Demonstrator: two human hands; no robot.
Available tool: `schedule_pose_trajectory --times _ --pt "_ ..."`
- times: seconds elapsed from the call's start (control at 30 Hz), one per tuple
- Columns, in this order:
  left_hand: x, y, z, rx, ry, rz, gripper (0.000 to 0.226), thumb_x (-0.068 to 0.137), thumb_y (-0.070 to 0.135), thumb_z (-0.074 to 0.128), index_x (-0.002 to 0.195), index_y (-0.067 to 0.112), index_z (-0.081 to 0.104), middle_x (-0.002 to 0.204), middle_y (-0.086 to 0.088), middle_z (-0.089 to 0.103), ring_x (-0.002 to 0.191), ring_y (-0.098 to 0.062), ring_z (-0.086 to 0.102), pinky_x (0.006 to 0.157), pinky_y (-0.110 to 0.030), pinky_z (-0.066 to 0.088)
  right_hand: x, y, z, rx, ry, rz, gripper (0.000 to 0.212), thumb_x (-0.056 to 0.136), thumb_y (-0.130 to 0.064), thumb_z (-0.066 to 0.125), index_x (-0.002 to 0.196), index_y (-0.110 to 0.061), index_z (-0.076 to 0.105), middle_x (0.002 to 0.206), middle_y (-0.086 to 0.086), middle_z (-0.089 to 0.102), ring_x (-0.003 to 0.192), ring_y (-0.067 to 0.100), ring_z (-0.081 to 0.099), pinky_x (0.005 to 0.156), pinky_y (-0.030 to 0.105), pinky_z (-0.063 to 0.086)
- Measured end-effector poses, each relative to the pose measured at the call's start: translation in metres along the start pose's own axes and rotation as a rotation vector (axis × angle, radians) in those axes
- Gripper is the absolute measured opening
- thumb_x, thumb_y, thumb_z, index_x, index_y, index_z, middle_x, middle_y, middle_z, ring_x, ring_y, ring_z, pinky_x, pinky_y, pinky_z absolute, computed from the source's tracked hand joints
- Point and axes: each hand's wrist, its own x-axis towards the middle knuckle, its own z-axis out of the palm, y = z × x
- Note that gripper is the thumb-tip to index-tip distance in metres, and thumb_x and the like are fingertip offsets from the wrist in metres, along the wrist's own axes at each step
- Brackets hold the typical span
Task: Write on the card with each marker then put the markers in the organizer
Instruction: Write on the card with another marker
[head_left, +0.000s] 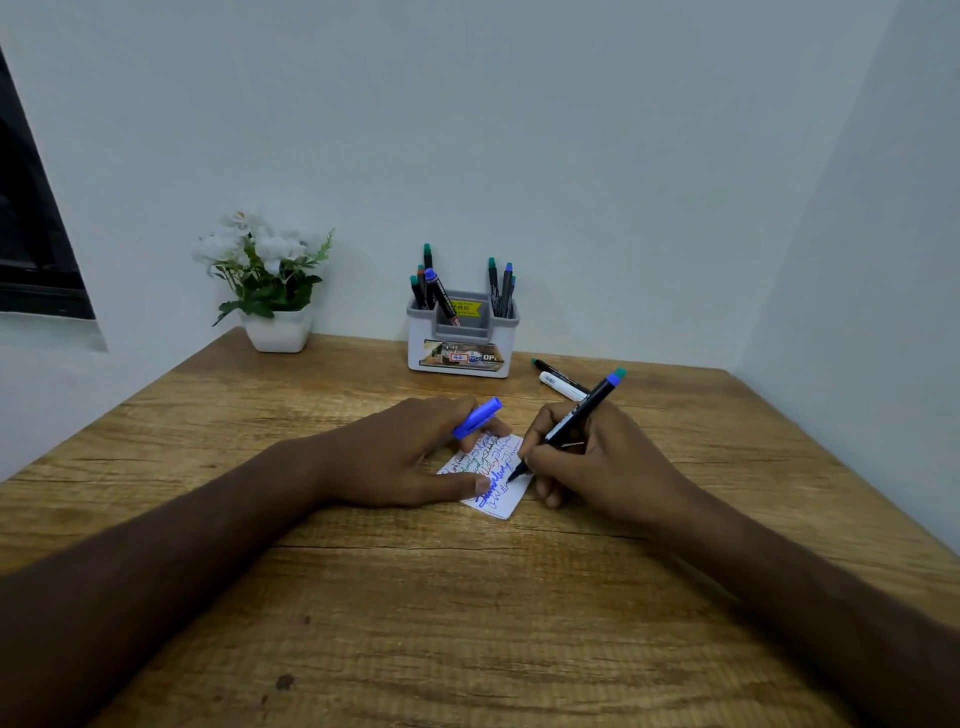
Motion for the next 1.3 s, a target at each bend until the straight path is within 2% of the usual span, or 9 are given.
schedule_pose_trajectory --times 0.3,0.57,0.63,0.7,0.8,0.87,0.9,1.03,1.3 --pt "-0.001 0.001 -0.001 -0.013 -0.005 0.012 0.064 0.096 0.068 0.062 0.152 0.041 0.045 0.126 0.023 0.060 0.118 -0.002 0.058 0.102 -0.035 0.049 -0.001 0.001 0.000 0.047 0.019 0.033 0.008 0.098 -0.010 0.068 0.092 -0.007 0.071 0.068 0.008 0.076 0.058 0.015 0.072 0.063 0.026 0.058" --pt "0.000 0.000 0.000 -0.015 0.002 0.014 0.056 0.097 0.068 0.061 0.146 0.046 0.046 0.116 0.025 0.058 0.114 0.000 0.056 0.096 -0.027 0.047 0.001 0.003 -0.001 0.081 0.037 0.067 0.007 0.098 -0.009 0.068 0.094 -0.004 0.071 0.070 0.009 0.078 0.059 0.015 0.074 0.061 0.023 0.059" --pt "0.000 0.001 -0.001 -0.003 -0.002 0.007 0.045 0.098 0.066 0.061 0.137 0.051 0.047 0.112 0.026 0.057 0.110 0.002 0.056 0.092 -0.023 0.045 0.001 0.004 -0.002 0.085 0.036 0.070 0.010 0.097 -0.009 0.068 0.093 -0.001 0.071 0.068 0.010 0.077 0.058 0.015 0.072 0.061 0.023 0.058" --pt "-0.001 0.005 -0.002 0.000 -0.012 -0.010 0.034 0.100 0.064 0.057 0.131 0.056 0.045 0.108 0.026 0.057 0.105 0.003 0.056 0.087 -0.017 0.042 0.003 0.005 -0.002 0.176 0.085 0.053 0.009 0.097 -0.006 0.067 0.093 0.002 0.069 0.068 0.013 0.075 0.058 0.018 0.071 0.061 0.026 0.058" --pt "-0.003 0.009 -0.006 -0.055 -0.025 -0.042 0.037 0.109 0.058 0.042 0.138 0.037 0.052 0.116 0.029 0.060 0.106 0.002 0.057 0.093 -0.026 0.046 0.008 0.006 -0.004 0.493 0.212 -0.019 0.007 0.096 0.007 0.065 0.092 0.001 0.067 0.073 0.017 0.071 0.064 0.023 0.070 0.064 0.030 0.062" --pt "-0.004 0.011 -0.006 -0.077 -0.025 -0.041 0.038 0.113 0.049 0.035 0.139 0.029 0.054 0.119 0.045 0.055 0.111 0.007 0.055 0.096 -0.020 0.042 0.010 0.006 -0.007 0.652 0.258 -0.059 0.015 0.096 0.012 0.060 0.090 0.000 0.067 0.080 0.019 0.070 0.069 0.024 0.072 0.068 0.030 0.064" --pt "-0.004 0.011 -0.005 -0.072 -0.022 -0.042 0.037 0.113 0.047 0.033 0.135 0.027 0.055 0.116 0.045 0.055 0.108 0.007 0.054 0.093 -0.019 0.041 0.010 0.006 -0.008 0.707 0.260 -0.067 0.019 0.098 0.012 0.056 0.089 0.000 0.068 0.083 0.019 0.071 0.071 0.025 0.073 0.069 0.030 0.065" --pt "-0.003 0.011 -0.004 -0.015 -0.024 -0.057 0.043 0.111 0.053 0.028 0.130 0.025 0.054 0.106 0.016 0.058 0.098 -0.004 0.054 0.090 -0.029 0.044 0.010 0.005 -0.006 0.747 0.237 -0.087 0.027 0.100 0.011 0.050 0.087 0.000 0.071 0.084 0.018 0.075 0.076 0.027 0.075 0.074 0.032 0.066" --pt "-0.001 0.011 -0.003 -0.018 -0.025 -0.038 0.038 0.111 0.052 0.029 0.128 0.031 0.054 0.103 0.021 0.056 0.097 0.000 0.052 0.084 -0.022 0.040 0.009 0.006 -0.003 0.662 0.234 -0.105 0.016 0.101 0.007 0.058 0.091 0.000 0.068 0.083 0.020 0.073 0.071 0.026 0.074 0.068 0.032 0.066"
